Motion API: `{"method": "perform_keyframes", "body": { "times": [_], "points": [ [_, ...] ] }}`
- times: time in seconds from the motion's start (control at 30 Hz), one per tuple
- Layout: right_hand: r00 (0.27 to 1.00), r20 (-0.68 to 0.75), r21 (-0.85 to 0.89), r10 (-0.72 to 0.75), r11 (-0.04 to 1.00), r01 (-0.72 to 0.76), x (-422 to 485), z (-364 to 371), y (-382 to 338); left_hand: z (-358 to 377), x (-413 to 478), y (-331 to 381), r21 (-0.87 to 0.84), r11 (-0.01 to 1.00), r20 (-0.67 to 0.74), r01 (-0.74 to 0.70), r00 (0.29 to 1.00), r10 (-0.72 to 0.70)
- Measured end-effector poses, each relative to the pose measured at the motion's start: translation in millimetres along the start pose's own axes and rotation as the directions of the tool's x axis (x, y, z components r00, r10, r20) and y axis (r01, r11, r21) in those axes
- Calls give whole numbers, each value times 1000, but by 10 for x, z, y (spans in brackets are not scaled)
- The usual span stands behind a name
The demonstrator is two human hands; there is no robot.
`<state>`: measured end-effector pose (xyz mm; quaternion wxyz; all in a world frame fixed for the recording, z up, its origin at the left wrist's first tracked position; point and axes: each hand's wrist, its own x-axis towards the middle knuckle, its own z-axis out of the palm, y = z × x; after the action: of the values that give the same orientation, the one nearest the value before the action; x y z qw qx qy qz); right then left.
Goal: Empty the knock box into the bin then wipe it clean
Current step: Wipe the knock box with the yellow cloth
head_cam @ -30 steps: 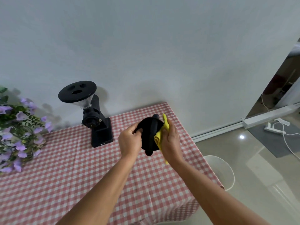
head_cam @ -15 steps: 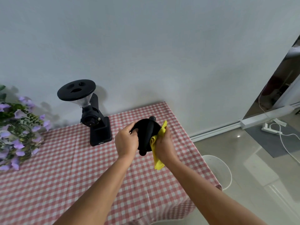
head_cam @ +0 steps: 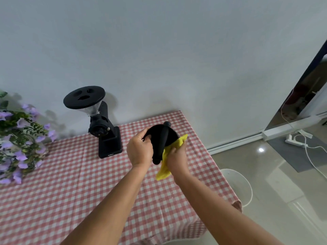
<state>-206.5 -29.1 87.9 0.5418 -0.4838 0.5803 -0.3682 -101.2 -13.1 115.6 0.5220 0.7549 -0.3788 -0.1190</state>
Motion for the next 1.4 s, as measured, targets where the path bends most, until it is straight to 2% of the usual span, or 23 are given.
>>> {"method": "perform_keyframes", "body": {
  "times": [0.07, 0.17, 0.2, 0.27, 0.33, 0.47, 0.53, 0.63, 0.7, 0.73, 0.77, 0.83, 0.9, 1.0, 1.1, 1.2, 1.3, 1.33, 1.37, 1.4],
  "points": [
    [996, 41, 87, 84, 992, -87, 8, 10, -9, 4, 3, -20, 36, 999, 10, -9, 1000, 9],
    [994, 12, 130, 105, 986, -106, 96, -38, -83, 6, 40, -47, 63, 996, 38, -59, 998, 56],
    [998, 2, 46, 62, 997, -62, 103, -63, -108, 8, 71, -55, 64, 995, 52, -74, 996, 71],
    [994, 23, -248, -104, 963, 107, 94, -126, -106, 2, 124, -54, 62, 993, 67, -98, 993, 94],
    [966, 76, -450, -245, 856, 253, 108, -191, -75, -12, 150, -55, 79, 986, 93, -149, 986, 141],
    [908, 177, -658, -380, 641, 396, 179, -237, -40, -64, 201, -131, 117, 955, 158, -272, 955, 252],
    [920, 158, -666, -358, 650, 367, 183, -228, -27, -83, 199, -153, 151, 921, 164, -358, 928, 334],
    [959, 64, -574, -277, 776, 262, 187, -215, -35, -80, 167, -112, 222, 872, 138, -435, 900, 414],
    [967, 5, -544, -255, 811, 217, 224, -234, -43, -63, 108, -90, 157, 942, 115, -295, 953, 280],
    [969, -25, -521, -247, 830, 198, 240, -242, -43, -61, 80, -72, 52, 988, 148, -147, 979, 138],
    [971, -56, -485, -234, 856, 179, 250, -243, -45, -59, 52, -61, -72, 997, 230, 34, 973, -16],
    [972, -117, -394, -203, 908, 143, 263, -225, -22, -53, -7, -65, -246, 915, 424, 319, 885, -194],
    [975, -156, -306, -159, 946, 106, 263, -185, 15, -56, -39, -55, -294, 862, 538, 413, 817, -208],
    [982, -155, -199, -107, 977, 75, 251, -136, 43, -61, -12, -70, -319, 842, 569, 435, 798, -197],
    [990, -59, -136, -127, 984, 118, 234, -132, 28, -87, 21, -96, -357, 847, 501, 392, 847, -181],
    [969, 13, -68, -246, 967, 247, 168, -195, 30, -145, 75, -113, -420, 847, 414, 325, 899, -139],
    [907, 60, 34, -417, 909, 416, 104, -319, 27, -199, 154, -175, -361, 894, 395, 265, 912, -111],
    [875, 107, 11, -473, 880, 474, 96, -367, 10, -217, 170, -187, -328, 914, 403, 240, 910, -94],
    [838, 164, -94, -520, 837, 538, 115, -414, -12, -230, 177, -192, -300, 931, 415, 209, 907, -70],
    [800, 219, -271, -558, 753, 599, 156, -461, -44, -237, 185, -189, -271, 948, 431, 165, 902, -34]
  ]
}}
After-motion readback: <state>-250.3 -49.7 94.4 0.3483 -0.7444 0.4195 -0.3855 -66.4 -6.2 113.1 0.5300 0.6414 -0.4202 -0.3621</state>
